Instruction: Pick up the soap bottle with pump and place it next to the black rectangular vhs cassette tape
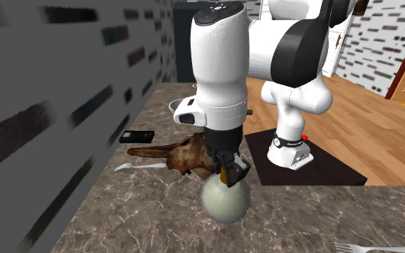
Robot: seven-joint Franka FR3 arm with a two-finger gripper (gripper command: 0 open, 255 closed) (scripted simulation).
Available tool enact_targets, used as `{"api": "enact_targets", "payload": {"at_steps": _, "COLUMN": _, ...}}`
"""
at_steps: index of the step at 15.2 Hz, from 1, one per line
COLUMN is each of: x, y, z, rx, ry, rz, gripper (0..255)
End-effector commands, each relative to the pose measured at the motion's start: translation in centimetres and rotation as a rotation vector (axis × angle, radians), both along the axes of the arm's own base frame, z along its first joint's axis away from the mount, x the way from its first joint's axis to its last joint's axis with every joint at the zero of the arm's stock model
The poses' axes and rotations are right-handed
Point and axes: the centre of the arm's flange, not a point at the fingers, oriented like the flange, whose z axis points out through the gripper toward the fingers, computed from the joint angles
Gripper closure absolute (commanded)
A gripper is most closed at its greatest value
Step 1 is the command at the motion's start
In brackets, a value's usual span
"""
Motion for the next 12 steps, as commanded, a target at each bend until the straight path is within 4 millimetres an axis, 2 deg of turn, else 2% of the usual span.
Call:
{"api": "enact_targets", "payload": {"at_steps": 1, "x": -0.1, "y": 0.1, "z": 1.2, "rx": 0.0, "ry": 0.0, "rz": 0.0, "gripper": 255}}
{"api": "enact_targets", "payload": {"at_steps": 12, "x": -0.1, "y": 0.1, "z": 7.0, "rx": 0.0, "ry": 0.0, "rz": 0.0, "gripper": 255}}
